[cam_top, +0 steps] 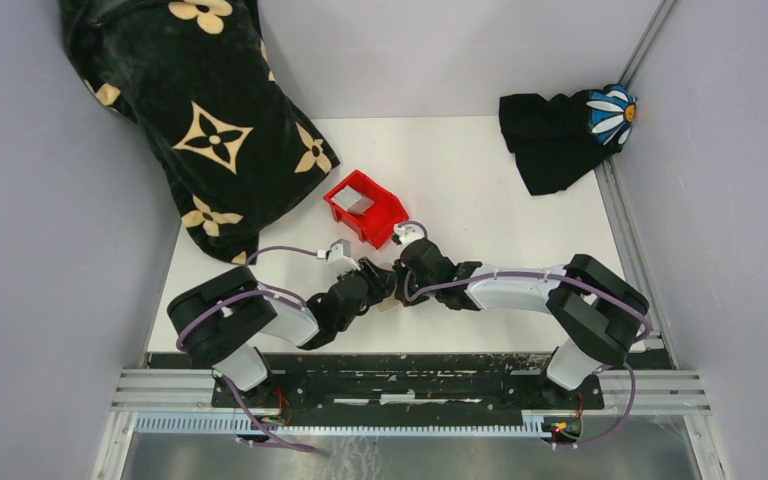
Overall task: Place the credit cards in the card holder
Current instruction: Close the card holder at the center of the board.
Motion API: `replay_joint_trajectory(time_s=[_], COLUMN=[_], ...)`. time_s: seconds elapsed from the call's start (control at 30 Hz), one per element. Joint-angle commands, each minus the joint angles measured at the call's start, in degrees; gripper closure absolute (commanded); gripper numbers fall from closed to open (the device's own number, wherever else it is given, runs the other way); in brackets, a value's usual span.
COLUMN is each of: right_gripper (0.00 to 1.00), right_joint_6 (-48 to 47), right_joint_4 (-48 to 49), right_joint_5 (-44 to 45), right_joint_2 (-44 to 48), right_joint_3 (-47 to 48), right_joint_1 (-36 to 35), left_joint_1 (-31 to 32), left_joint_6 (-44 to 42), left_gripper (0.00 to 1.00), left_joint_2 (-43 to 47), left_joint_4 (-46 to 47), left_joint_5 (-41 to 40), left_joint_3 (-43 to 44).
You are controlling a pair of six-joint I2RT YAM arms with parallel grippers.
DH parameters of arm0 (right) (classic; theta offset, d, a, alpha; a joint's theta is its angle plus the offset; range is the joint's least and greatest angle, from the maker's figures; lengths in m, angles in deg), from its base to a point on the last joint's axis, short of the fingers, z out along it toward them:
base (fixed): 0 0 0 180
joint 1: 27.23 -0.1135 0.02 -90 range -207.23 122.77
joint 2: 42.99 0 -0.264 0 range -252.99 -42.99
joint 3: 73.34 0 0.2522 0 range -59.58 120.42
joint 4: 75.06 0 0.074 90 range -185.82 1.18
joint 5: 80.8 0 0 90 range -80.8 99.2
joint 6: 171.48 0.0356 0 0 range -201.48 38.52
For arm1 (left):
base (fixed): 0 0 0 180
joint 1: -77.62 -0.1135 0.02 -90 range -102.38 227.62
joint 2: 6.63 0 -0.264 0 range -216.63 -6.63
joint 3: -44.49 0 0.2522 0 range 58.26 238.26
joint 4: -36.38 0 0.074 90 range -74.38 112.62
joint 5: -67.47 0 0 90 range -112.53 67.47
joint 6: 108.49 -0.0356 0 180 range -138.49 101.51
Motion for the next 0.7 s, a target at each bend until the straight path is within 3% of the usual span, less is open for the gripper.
replay_joint_trajectory(time_s=[0.0,0.67], right_gripper=[0.95,0.99], right_joint_6=[0.6,1.83], right_joint_4=[6.55,6.02], right_joint_5=[-0.59,1.9], right_joint_2=[-1.34,-4.2], right_joint_3=[0.11,-1.96], right_joint_1=[-0.32,-0.3], left_joint_1=[0.14,0.1], left_joint_6=[2.78,-0.68], left_gripper=[0.51,0.49], left_joint_2=[-0.09,14.47], left_joint_4=[1.74,-7.22], left_joint_5=[0.2,-6.52], left_joint_3=[-1.45,-5.81])
